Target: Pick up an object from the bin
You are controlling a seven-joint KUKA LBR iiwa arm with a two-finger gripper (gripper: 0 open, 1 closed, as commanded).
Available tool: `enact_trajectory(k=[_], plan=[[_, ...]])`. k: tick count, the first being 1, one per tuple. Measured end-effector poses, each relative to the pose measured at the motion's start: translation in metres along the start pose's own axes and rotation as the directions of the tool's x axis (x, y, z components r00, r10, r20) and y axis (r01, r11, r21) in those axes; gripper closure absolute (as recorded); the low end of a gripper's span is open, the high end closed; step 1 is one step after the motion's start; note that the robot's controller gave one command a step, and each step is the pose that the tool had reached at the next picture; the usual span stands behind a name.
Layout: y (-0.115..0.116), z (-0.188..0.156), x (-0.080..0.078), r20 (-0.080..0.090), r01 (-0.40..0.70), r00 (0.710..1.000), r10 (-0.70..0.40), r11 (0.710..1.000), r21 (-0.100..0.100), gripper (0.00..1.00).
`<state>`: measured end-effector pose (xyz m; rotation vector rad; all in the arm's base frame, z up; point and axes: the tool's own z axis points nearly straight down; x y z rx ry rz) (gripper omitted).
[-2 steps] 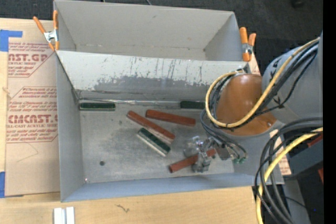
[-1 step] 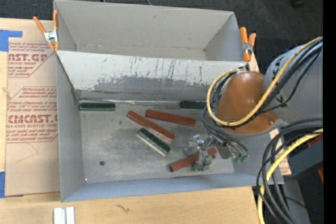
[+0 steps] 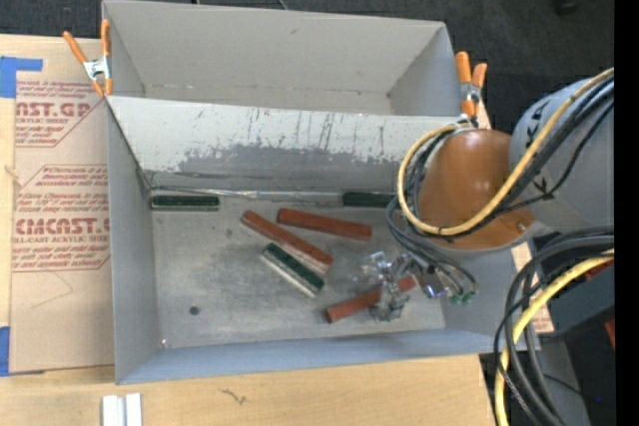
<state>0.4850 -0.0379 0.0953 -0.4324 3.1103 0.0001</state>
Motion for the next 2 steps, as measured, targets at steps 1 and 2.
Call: enact_trajectory(k=[1,2], plan=[[0.001,-0.001,0.000,-0.001,-0.001,1.000,0.001,1.000,-0.001,1.00],[0.001,-0.100,-0.002,0.007,-0.001,1.000,0.001,1.000,0.003,1.00]])
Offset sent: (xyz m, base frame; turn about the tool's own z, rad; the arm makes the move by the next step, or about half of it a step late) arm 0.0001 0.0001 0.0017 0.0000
